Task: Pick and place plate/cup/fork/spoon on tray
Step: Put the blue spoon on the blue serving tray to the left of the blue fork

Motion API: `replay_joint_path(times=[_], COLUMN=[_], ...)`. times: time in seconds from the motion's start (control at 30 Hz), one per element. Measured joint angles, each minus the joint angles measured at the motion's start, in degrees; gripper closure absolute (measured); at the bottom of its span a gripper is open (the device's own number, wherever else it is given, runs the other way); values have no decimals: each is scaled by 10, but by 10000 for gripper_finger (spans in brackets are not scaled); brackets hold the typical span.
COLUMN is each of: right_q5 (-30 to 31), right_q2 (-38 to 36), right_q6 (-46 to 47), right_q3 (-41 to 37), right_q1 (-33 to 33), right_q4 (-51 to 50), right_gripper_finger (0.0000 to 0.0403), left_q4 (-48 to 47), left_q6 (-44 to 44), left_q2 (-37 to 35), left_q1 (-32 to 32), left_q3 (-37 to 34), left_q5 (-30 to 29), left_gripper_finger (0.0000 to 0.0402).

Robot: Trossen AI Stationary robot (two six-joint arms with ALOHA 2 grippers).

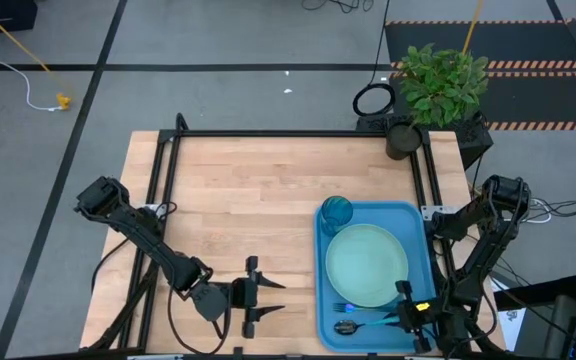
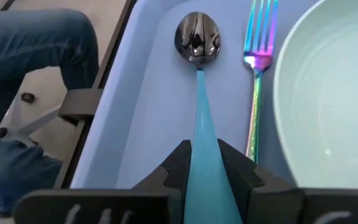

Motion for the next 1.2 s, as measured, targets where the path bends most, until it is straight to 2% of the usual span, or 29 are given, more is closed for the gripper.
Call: replay_joint_path(times=[0.4,0.6,0.9,1.0,1.13,1.2], right_q5=[-25,-24,-20,-22,-65,-77], right_q2=[0,0,0,12,39,55], right_q6=[30,30,19,-31,-108,-131], right_q3=[0,0,0,0,2,12], right_q1=[0,0,-29,-57,-94,-106], right_q4=[-3,-2,39,101,193,206], right_gripper_finger=[308,304,329,343,365,377], left_q4=[0,0,0,0,0,-1], left_q6=[0,0,0,-3,-4,-4], left_q2=[0,0,0,0,0,0], left_q1=[0,0,4,9,13,12], left_q3=[0,0,0,0,0,0], left_q5=[0,0,0,0,0,0], left_gripper_finger=[190,190,190,190,190,190])
